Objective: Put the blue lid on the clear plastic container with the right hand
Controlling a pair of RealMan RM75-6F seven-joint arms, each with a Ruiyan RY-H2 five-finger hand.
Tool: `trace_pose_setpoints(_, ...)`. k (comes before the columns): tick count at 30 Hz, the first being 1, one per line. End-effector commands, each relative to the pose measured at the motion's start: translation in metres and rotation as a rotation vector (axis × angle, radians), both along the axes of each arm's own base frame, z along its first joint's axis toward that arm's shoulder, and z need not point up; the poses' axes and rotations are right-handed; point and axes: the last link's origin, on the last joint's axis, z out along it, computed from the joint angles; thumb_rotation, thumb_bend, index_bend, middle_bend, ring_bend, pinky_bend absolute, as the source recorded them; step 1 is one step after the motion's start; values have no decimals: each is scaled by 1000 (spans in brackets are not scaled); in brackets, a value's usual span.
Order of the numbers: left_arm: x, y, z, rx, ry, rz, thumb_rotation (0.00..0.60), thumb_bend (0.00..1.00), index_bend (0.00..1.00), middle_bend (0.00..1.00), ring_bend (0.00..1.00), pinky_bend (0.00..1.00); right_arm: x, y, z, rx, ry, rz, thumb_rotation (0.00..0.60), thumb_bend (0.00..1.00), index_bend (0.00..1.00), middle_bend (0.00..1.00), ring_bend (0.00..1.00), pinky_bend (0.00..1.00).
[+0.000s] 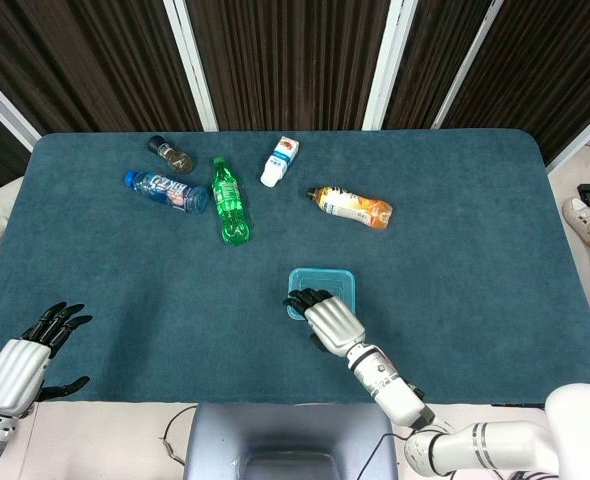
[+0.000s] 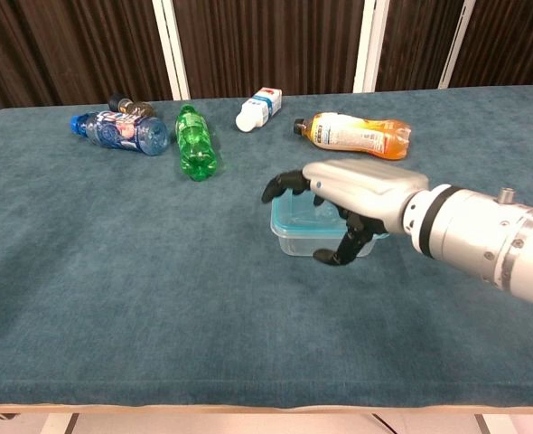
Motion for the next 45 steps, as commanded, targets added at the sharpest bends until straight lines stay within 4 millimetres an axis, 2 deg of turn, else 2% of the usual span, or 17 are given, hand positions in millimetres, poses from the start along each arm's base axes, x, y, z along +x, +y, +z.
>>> trace_pose_setpoints(1, 0, 0, 0, 1, -1, 1, 600, 496, 210, 115, 77, 350, -1, 5, 0, 52, 4, 7, 600, 454, 312, 257, 191, 353)
trace_pose_setpoints(20, 0, -1, 0, -4, 1, 6, 600, 496, 211, 115, 77, 351, 0, 6, 4, 44, -10, 43, 600, 455, 309, 257, 191, 353)
trace_pose_setpoints(45, -1, -2, 1, 0, -3, 10, 600, 497, 211, 116, 78, 352, -11, 3, -14, 106, 28, 17, 600, 451, 308, 257, 191, 353)
